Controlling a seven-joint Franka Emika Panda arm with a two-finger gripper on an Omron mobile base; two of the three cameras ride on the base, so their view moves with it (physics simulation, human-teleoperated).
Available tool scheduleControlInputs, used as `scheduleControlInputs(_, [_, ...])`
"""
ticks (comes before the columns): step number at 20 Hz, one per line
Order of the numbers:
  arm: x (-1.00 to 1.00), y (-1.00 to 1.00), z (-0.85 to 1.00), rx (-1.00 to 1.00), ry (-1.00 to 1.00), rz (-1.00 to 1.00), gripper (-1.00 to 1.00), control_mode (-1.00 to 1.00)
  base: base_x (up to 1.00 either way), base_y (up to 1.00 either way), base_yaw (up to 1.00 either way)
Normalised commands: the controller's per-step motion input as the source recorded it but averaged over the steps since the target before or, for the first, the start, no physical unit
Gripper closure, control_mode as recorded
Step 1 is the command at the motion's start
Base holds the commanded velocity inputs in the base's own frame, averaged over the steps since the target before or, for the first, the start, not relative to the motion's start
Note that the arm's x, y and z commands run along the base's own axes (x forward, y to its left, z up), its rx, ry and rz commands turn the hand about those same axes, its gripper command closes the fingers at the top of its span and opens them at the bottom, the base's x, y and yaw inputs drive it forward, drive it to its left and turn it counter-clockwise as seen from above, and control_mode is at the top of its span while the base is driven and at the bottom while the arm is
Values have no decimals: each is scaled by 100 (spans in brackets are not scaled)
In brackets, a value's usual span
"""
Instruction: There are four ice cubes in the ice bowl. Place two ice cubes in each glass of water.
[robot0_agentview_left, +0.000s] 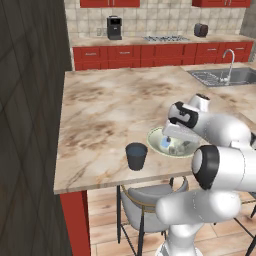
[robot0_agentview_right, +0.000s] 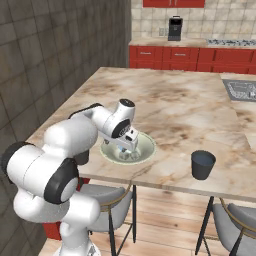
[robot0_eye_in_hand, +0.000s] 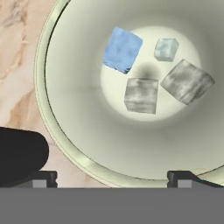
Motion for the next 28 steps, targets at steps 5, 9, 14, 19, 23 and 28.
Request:
scheduleControlInputs(5, [29,-2,-20,3,0,-1,-100,-100,0,0,0])
scheduleControlInputs(9, [28,-3,-16,3,0,-1,-100,-100,0,0,0])
scheduleControlInputs(14, [28,-2,-19,2,0,-1,-100,-100,0,0,0])
scheduleControlInputs(19, [32,0,-17,2,0,-2,-100,-100,0,0,0])
scheduleControlInputs(23, [33,0,-17,2,0,-2,-100,-100,0,0,0])
scheduleControlInputs(28, [23,-6,-23,2,0,-2,-100,-100,0,0,0])
